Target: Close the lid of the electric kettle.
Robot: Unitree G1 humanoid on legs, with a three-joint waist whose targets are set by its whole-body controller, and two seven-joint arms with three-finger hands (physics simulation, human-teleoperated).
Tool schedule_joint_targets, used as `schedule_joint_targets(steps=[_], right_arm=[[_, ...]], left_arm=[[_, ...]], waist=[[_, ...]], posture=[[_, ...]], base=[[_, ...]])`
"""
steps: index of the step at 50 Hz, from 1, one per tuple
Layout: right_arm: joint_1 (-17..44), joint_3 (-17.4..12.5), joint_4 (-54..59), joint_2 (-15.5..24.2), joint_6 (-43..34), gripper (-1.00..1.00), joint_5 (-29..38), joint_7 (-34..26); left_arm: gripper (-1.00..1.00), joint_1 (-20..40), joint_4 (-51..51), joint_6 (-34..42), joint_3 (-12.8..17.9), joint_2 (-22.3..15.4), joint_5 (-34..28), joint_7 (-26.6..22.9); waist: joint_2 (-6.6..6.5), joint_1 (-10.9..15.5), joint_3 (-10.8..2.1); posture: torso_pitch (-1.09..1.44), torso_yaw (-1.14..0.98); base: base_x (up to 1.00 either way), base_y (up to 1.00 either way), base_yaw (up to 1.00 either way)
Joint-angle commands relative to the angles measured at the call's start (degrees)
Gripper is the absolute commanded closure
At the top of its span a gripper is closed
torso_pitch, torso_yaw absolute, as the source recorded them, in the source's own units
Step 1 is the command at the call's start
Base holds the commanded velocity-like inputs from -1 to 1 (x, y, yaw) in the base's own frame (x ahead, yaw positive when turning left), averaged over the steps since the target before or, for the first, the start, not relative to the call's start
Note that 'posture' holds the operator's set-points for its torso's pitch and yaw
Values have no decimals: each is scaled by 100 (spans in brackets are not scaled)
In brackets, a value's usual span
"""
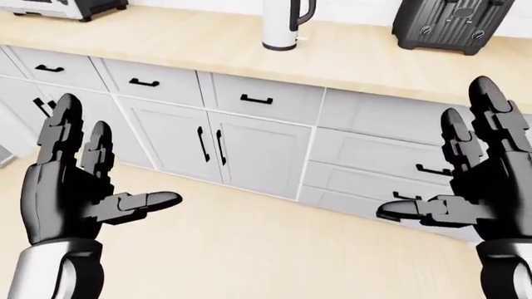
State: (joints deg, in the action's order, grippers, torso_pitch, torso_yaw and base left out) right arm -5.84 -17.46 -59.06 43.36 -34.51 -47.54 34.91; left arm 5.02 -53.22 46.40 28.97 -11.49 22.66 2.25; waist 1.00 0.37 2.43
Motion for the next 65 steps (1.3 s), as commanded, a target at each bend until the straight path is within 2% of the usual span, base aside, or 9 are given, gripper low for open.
schedule_joint_targets(steps=[1,18,34,35,40,46,47,59,65], right_arm=[[61,-153,-94,80,152,-100,88,-3],[93,-143,-94,38,122,-100,95,0],[45,-174,-94,-70,111,-100,177,-110],[39,-164,-94,-109,101,-100,221,-143],[32,-225,-94,64,192,-100,-44,27],[61,-199,-94,-45,131,-100,66,-58],[59,-216,-94,-15,138,-100,29,-38],[49,-233,-94,120,241,-100,-127,94],[40,-265,-94,57,215,-100,-88,35]], left_arm=[[-100,78,-156,-193,-2,-45,-4,-16],[-100,83,-102,-232,9,-68,-9,-22],[-100,44,2,-370,-53,-20,-110,-83],[-100,59,-26,-336,-36,-24,-92,-74],[-100,52,-63,-303,-52,-4,-112,-78],[-100,20,84,-484,-109,33,-216,-156],[-100,-6,148,-562,-140,47,-262,-179],[-100,1,78,-490,-105,53,-242,-187],[-100,16,49,-449,-96,43,-230,-167]], waist=[[-28,-9,-154],[-349,-54,-4],[386,2,-88],[131,-67,-27],[179,-83,-37],[-641,-74,-101],[-338,-26,46],[480,100,-58],[220,-49,13]], posture=[[0,0],[0,0],[0,0],[0,0],[0,0],[0,0],[0,0],[0,0],[0,0]], base=[[3,4,0],[5,15,0],[7,17,0],[9,17,0],[14,12,0],[25,6,0],[26,6,0],[36,5,0],[39,4,0]])
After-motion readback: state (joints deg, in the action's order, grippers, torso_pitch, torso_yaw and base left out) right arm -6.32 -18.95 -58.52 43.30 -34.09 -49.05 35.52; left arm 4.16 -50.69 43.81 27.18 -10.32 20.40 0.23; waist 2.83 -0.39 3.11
